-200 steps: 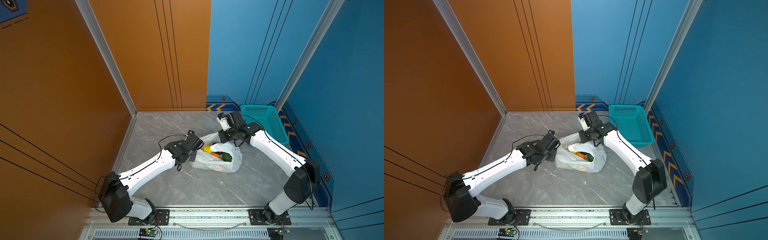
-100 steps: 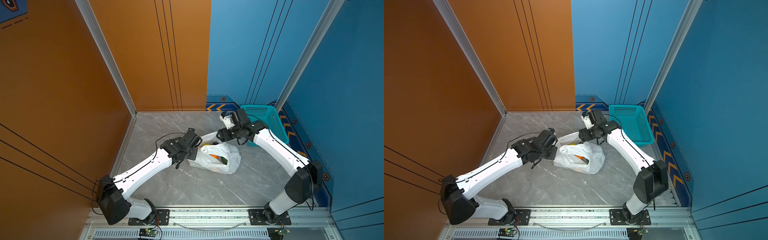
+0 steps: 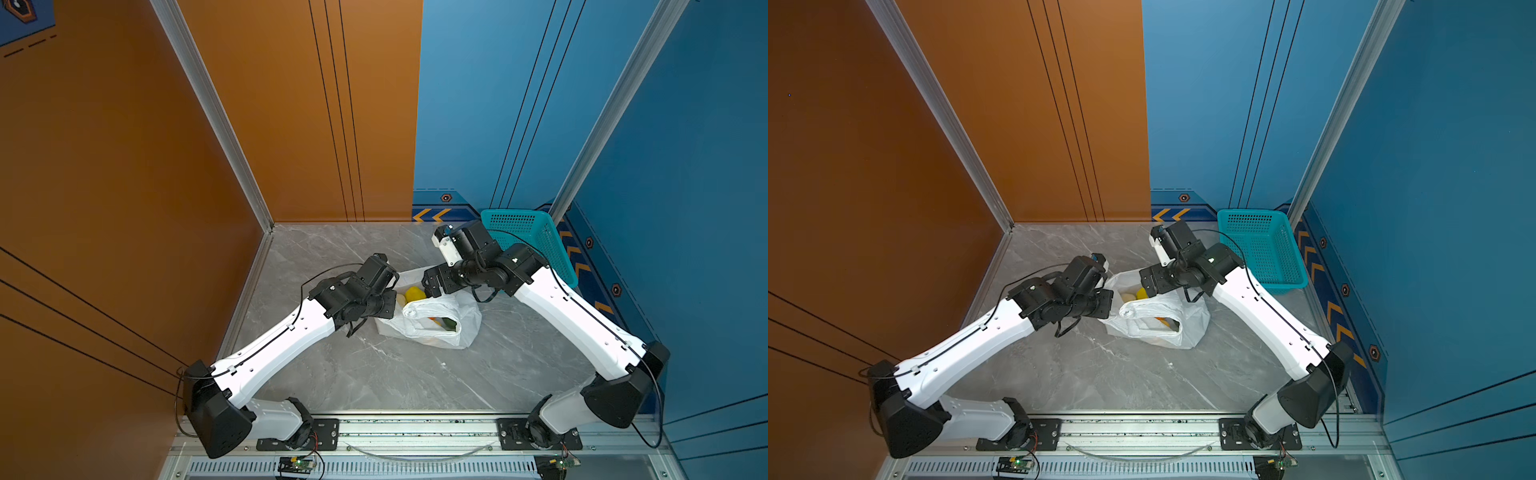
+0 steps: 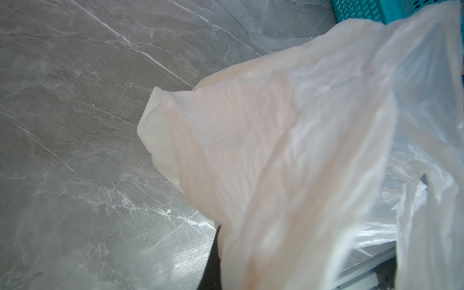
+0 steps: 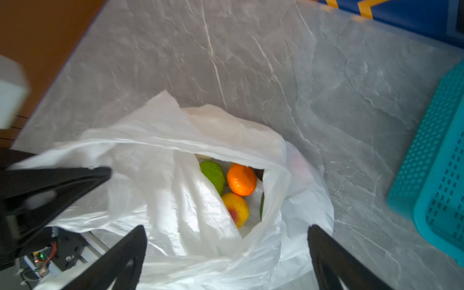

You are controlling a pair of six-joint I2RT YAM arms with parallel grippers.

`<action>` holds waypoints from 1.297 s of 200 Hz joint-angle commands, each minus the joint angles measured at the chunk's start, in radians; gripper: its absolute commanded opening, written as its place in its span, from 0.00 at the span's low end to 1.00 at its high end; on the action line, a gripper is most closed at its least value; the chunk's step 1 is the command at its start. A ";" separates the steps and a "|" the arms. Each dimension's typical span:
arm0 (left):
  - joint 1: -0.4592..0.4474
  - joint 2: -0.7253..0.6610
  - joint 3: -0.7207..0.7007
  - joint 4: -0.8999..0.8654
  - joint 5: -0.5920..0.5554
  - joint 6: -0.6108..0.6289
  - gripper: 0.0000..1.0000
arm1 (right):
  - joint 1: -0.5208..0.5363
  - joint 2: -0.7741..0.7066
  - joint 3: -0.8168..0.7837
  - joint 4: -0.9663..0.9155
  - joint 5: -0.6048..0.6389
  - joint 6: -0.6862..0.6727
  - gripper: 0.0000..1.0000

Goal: Untie the knot of the plastic bag and take out the fruit
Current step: Open the plastic bag at the center of the table.

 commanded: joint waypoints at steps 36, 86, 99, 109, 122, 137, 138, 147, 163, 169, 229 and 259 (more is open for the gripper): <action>-0.020 -0.079 -0.041 -0.032 0.019 -0.077 0.00 | -0.039 0.028 -0.091 -0.068 0.218 0.039 0.60; -0.021 -0.112 -0.098 -0.054 0.009 -0.101 0.00 | -0.213 -0.030 -0.117 -0.094 0.159 -0.114 0.16; -0.026 -0.114 -0.108 -0.056 0.018 -0.106 0.00 | -0.245 -0.018 -0.104 -0.095 0.157 -0.152 0.10; -0.033 -0.114 -0.111 -0.055 0.025 -0.113 0.00 | -0.265 -0.002 -0.090 -0.093 0.139 -0.176 0.07; -0.046 -0.106 -0.107 -0.055 0.037 -0.121 0.00 | -0.272 0.025 -0.071 -0.088 0.131 -0.200 0.05; -0.059 -0.097 -0.099 -0.052 0.047 -0.135 0.00 | -0.273 0.063 -0.045 -0.087 0.118 -0.222 0.05; -0.060 -0.095 -0.098 -0.053 0.048 -0.135 0.00 | -0.274 0.066 -0.044 -0.087 0.116 -0.223 0.05; -0.063 -0.087 -0.090 -0.053 0.055 -0.139 0.00 | -0.278 0.080 -0.031 -0.088 0.105 -0.232 0.07; -0.063 -0.076 -0.075 -0.054 0.053 -0.139 0.00 | -0.287 0.081 -0.012 -0.095 0.088 -0.231 0.24; -0.059 -0.074 -0.068 -0.053 0.052 -0.138 0.00 | -0.291 0.070 0.000 -0.105 0.076 -0.228 0.39; -0.028 -0.057 -0.033 -0.053 0.066 -0.122 0.00 | -0.262 -0.112 0.121 -0.228 -0.130 -0.090 0.80; -0.017 -0.054 -0.023 -0.052 0.074 -0.118 0.00 | -0.100 -0.171 0.077 -0.233 -0.167 0.023 0.81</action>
